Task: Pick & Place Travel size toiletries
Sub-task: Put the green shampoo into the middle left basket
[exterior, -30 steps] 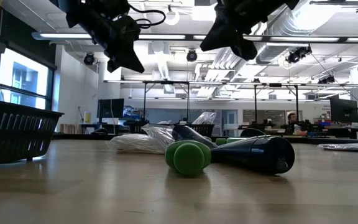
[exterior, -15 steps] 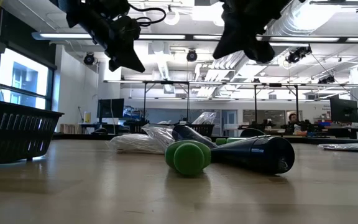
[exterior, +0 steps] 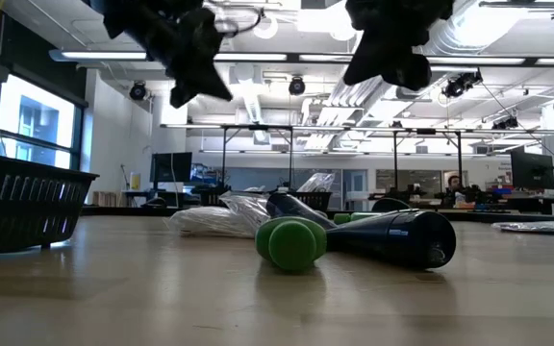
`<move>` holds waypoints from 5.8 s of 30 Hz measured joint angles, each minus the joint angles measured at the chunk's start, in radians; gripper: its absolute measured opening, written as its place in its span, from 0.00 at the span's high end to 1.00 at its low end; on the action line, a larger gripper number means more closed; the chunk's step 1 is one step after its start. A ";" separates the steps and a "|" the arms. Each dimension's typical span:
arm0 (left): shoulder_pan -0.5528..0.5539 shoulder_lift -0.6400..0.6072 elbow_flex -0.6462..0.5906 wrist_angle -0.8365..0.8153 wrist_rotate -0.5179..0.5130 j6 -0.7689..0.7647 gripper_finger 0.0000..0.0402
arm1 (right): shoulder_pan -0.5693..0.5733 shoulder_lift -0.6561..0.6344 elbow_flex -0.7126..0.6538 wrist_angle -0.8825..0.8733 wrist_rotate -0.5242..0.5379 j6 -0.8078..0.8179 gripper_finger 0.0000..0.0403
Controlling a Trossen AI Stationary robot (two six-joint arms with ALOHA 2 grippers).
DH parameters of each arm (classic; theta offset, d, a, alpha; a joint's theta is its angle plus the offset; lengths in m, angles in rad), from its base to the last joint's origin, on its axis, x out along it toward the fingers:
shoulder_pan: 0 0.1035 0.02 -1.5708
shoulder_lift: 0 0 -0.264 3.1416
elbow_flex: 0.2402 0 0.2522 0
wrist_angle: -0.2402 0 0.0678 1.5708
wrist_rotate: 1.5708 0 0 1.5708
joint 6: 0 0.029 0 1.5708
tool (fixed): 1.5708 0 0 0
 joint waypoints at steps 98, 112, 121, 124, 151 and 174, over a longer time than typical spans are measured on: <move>-0.435 -0.389 0.000 -0.178 -0.371 -0.117 1.00 | 0.060 0.484 0.000 -0.034 0.002 -0.205 0.54; -0.498 -0.422 -0.008 -0.462 -0.432 -0.222 1.00 | 0.058 0.435 -0.004 0.000 -0.005 -0.208 0.58; -0.610 -0.581 -0.324 -0.026 -0.520 -0.258 1.00 | 0.058 0.338 -0.002 0.066 0.031 -0.206 0.60; -0.610 -0.614 -0.462 0.216 -0.520 -0.251 1.00 | 0.058 0.301 -0.002 0.115 0.045 -0.202 0.60; -0.609 -0.511 -0.657 0.780 -0.602 -0.094 0.71 | 0.041 0.222 0.000 0.669 0.154 -0.220 0.60; -0.416 -0.050 -0.471 1.153 -0.220 -0.165 0.40 | 0.042 0.222 0.000 0.670 0.128 -0.243 0.60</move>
